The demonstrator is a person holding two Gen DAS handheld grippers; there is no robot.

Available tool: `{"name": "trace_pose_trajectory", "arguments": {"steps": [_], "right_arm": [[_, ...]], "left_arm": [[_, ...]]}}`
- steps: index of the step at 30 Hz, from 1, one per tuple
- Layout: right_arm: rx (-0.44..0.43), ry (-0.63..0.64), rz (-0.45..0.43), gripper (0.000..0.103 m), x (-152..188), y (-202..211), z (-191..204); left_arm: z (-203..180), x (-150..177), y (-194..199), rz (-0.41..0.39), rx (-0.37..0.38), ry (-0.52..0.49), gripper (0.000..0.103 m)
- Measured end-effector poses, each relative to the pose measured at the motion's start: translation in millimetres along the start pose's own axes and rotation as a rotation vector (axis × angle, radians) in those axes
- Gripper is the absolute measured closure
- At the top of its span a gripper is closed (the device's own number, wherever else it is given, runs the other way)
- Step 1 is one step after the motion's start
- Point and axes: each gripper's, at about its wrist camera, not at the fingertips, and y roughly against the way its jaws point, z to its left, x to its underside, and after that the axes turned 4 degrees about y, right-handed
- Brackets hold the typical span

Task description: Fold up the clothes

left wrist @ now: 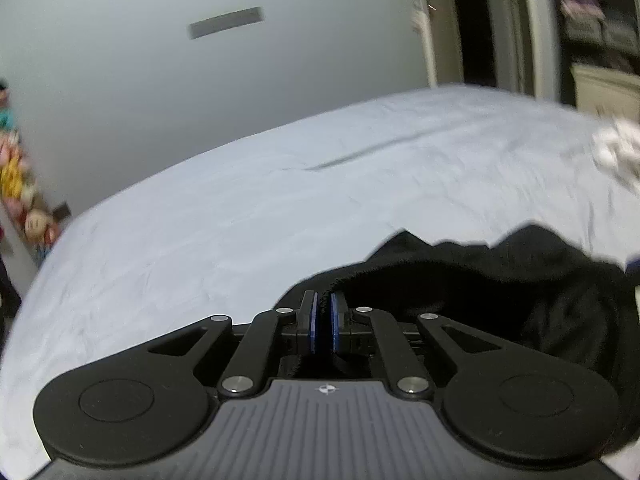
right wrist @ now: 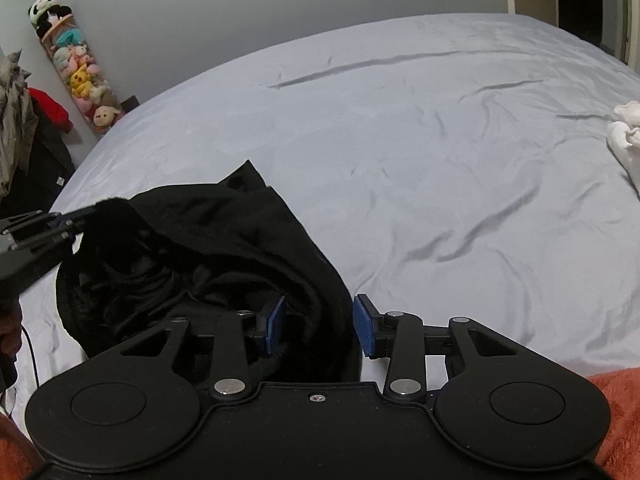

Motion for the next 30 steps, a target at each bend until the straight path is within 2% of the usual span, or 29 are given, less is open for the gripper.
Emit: {"name": "trace_pose_trajectory", "arguments": {"steps": [6, 9, 13, 14, 15, 17, 19, 23, 24, 30], "right_arm": [[-0.063, -0.023, 0.015, 0.06, 9.6, 9.8, 16.4], [-0.094, -0.01, 0.038, 0.06, 17.4, 13.6, 28.2], [-0.073, 0.022, 0.038, 0.06, 17.0, 12.6, 36.2], [-0.067, 0.025, 0.034, 0.06, 15.7, 12.9, 36.5], [-0.064, 0.033, 0.03, 0.06, 14.0, 13.7, 37.1], [-0.06, 0.051, 0.02, 0.06, 10.4, 15.2, 38.4], [-0.044, 0.11, 0.004, 0.06, 5.0, 18.1, 42.2], [-0.035, 0.214, -0.013, 0.06, -4.2, 18.6, 48.3], [-0.03, 0.263, -0.015, 0.06, -8.6, 16.4, 51.4], [-0.032, 0.434, -0.003, 0.06, -26.9, 3.9, 65.3]], "left_arm": [[28.2, -2.4, -0.6, -0.015, -0.012, 0.104, 0.097], [44.5, -1.2, 1.2, -0.014, 0.008, 0.181, 0.097], [46.4, 1.1, 0.8, 0.014, 0.047, 0.195, 0.095], [46.1, 2.0, 0.6, 0.023, 0.058, 0.193, 0.089], [46.2, 3.2, 1.3, 0.031, 0.06, 0.191, 0.078], [47.1, 4.6, 6.2, 0.034, 0.028, 0.19, 0.065], [51.9, 5.0, 13.0, 0.033, -0.01, 0.211, 0.064], [69.6, 6.9, 24.8, 0.108, -0.073, 0.356, 0.064], [78.0, 9.8, 29.0, 0.164, -0.095, 0.433, 0.064], [91.8, 23.5, 40.8, 0.372, -0.168, 0.623, 0.065]]}}
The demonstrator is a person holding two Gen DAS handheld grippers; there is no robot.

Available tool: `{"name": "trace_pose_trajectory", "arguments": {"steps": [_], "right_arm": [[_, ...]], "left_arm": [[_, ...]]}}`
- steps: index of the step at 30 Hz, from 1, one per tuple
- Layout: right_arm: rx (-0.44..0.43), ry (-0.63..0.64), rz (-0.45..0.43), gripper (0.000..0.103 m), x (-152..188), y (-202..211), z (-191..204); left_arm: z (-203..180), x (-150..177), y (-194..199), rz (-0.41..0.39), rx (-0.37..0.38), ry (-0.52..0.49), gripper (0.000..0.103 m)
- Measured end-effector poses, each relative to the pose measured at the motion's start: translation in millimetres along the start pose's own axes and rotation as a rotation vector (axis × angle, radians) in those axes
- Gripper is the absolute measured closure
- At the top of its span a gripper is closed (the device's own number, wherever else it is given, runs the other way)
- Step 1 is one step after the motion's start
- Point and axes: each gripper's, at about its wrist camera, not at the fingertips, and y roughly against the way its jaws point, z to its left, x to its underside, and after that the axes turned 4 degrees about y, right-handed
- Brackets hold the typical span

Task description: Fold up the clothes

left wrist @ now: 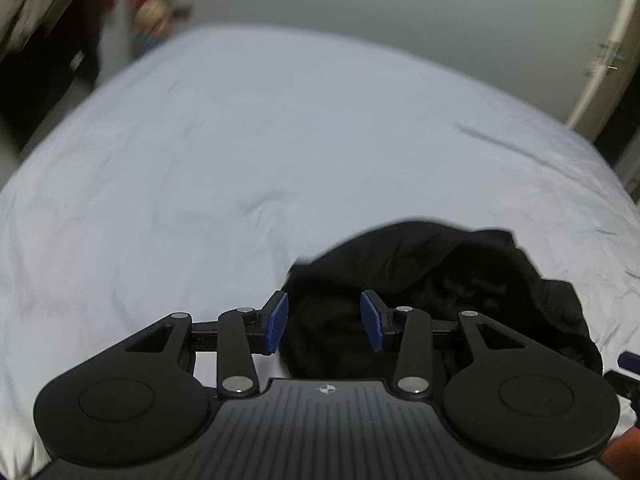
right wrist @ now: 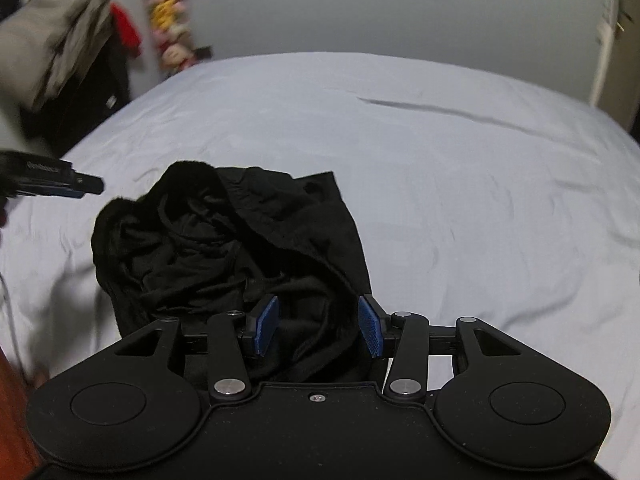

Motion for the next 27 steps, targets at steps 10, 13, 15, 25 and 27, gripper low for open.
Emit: {"name": "trace_pose_trajectory", "arguments": {"steps": [10, 13, 15, 25, 27], "right_arm": [[-0.019, 0.149, 0.015, 0.06, -20.8, -20.9, 7.5], [-0.043, 0.173, 0.012, 0.062, -22.2, -25.5, 8.0], [-0.06, 0.201, 0.009, 0.065, -23.2, -28.5, 8.8], [-0.071, 0.357, 0.015, 0.072, -26.9, -52.3, 29.3], [-0.064, 0.381, 0.029, 0.08, -27.4, -62.1, 33.5]], "left_arm": [[2.1, 33.5, -27.6, 0.18, -0.021, 0.172, 0.073], [-0.8, 37.2, -25.7, 0.18, 0.003, 0.193, 0.081], [-2.1, 40.1, -24.5, 0.176, 0.033, 0.213, 0.085], [2.0, 46.4, -34.8, 0.211, 0.142, 0.285, 0.085], [6.4, 46.8, -37.2, 0.218, 0.165, 0.308, 0.085]]}}
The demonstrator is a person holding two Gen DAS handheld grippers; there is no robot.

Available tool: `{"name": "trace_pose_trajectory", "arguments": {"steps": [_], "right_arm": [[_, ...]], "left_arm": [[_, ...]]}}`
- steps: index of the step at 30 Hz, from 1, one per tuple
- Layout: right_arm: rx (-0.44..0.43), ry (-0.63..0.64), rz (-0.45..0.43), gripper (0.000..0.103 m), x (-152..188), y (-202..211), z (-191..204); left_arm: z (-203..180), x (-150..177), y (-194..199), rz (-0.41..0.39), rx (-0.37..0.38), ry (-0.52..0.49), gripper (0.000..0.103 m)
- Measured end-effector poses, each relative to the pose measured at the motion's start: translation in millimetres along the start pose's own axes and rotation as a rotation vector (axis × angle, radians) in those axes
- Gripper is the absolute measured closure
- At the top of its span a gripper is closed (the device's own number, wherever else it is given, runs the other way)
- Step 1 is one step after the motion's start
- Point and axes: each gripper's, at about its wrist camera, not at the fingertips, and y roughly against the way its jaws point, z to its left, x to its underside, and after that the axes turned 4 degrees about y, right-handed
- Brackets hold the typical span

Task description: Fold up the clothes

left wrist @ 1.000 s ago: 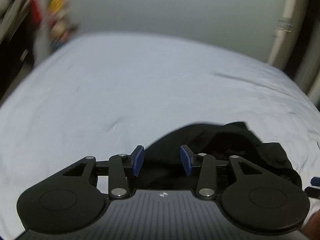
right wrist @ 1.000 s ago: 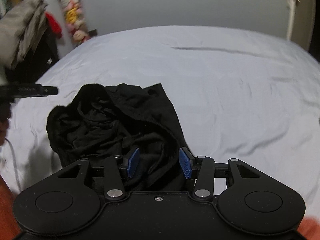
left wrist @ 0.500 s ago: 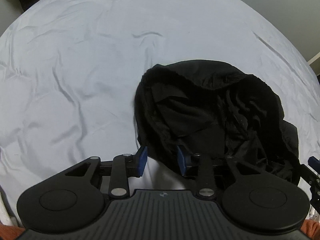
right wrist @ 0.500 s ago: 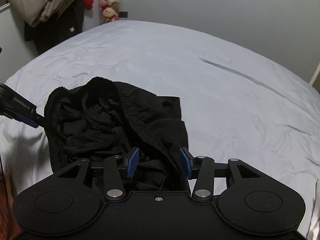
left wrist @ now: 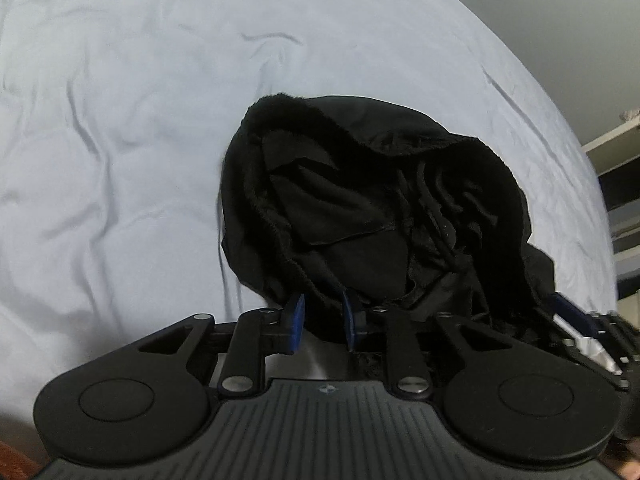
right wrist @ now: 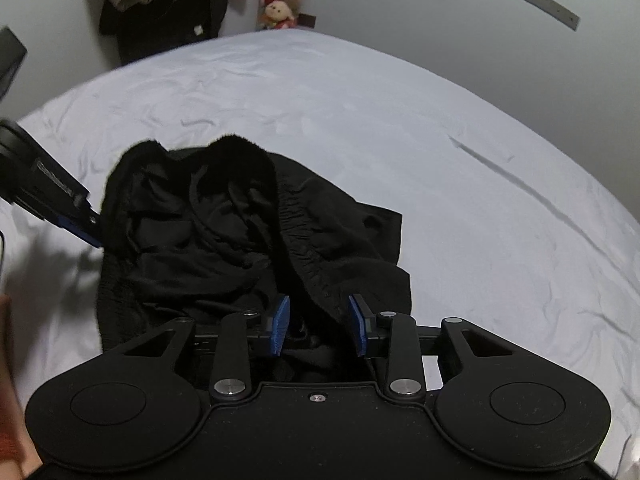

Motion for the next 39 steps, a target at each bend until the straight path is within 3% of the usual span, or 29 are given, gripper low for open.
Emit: {"name": "trace_pose_trajectory", "arguments": {"steps": [2, 7, 11, 16, 19, 21, 22, 26, 29, 39], "right_arm": [[0.004, 0.016, 0.011, 0.086, -1.2, -6.4, 2.2], [0.025, 0.039, 0.036, 0.088, -4.4, -25.5, 4.5], [0.048, 0.047, 0.014, 0.097, -6.6, -28.2, 5.3], [0.053, 0.09, 0.02, 0.098, -8.0, -30.6, 11.4], [0.049, 0.086, 0.03, 0.098, -7.3, -31.8, 10.9], [0.045, 0.079, 0.041, 0.098, -7.2, -34.0, 9.7], [0.043, 0.075, 0.047, 0.098, -7.5, -35.4, 9.2], [0.052, 0.076, 0.054, 0.098, -10.2, -37.9, 11.4], [0.099, 0.085, 0.043, 0.098, -11.4, -35.8, 12.8], [0.369, 0.021, 0.005, 0.099, -18.6, -16.0, -22.4]], "left_arm": [[1.9, -1.5, -1.1, 0.002, 0.015, 0.012, 0.084], [0.6, -2.1, -0.1, -0.003, 0.045, 0.034, 0.084], [3.1, 0.8, 0.0, -0.017, 0.062, 0.063, 0.084], [0.3, 8.2, 7.6, -0.038, 0.053, 0.091, 0.084], [-0.5, 16.8, 11.8, -0.074, 0.035, 0.121, 0.07], [-1.0, 19.9, 5.3, -0.063, 0.031, 0.122, 0.068], [-1.5, 20.7, 1.6, -0.054, 0.033, 0.12, 0.069], [-3.8, 22.9, -5.1, -0.065, 0.022, 0.086, 0.091], [0.6, 22.8, -0.3, -0.093, 0.043, 0.084, 0.097], [3.2, 21.9, 19.1, -0.152, 0.063, 0.086, 0.099]]}}
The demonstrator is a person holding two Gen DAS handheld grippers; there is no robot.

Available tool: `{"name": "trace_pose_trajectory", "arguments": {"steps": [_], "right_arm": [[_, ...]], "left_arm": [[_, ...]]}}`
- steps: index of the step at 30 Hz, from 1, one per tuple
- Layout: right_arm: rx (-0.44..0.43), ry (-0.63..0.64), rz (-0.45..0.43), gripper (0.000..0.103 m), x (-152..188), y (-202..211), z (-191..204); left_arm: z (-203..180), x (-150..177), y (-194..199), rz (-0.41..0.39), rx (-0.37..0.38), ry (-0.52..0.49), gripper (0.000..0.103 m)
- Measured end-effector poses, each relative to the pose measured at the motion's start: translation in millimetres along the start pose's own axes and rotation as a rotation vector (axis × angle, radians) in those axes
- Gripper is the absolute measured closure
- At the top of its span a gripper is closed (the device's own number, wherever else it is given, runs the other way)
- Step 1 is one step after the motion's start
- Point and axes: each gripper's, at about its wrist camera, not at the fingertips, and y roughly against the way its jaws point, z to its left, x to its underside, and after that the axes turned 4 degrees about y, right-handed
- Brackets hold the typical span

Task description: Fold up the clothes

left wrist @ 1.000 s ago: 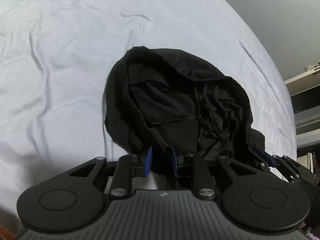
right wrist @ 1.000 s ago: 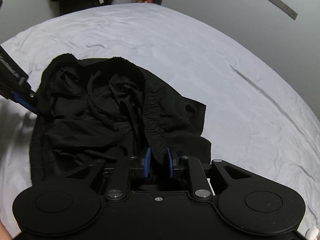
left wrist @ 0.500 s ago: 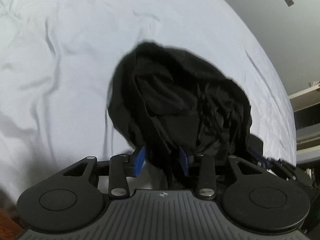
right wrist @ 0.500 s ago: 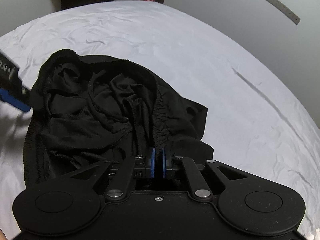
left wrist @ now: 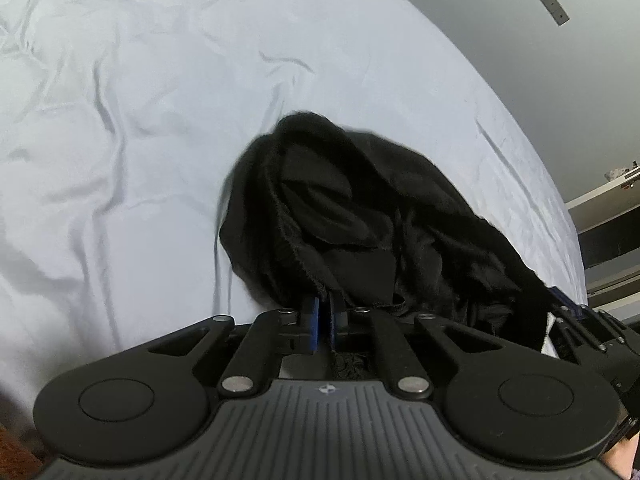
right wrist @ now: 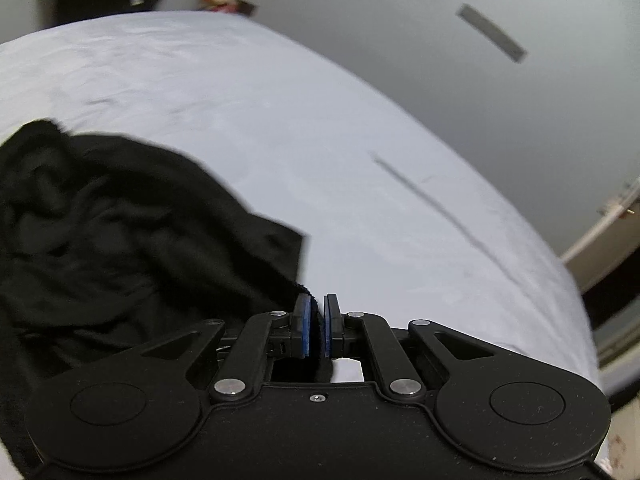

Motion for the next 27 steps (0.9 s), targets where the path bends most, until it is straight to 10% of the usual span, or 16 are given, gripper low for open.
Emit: {"name": "trace_pose_trajectory", "arguments": {"steps": [19, 27], "right_arm": [[0.288, -0.09, -0.053, 0.099, 4.8, 81.3, -116.3], [0.107, -0.135, -0.011, 0.099, 15.7, 96.2, -124.4]], "left_arm": [[-26.4, -14.9, 42.4, -0.131, -0.055, -0.139, 0.099], [-35.9, -15.9, 53.1, -0.114, -0.096, -0.222, 0.099]]}}
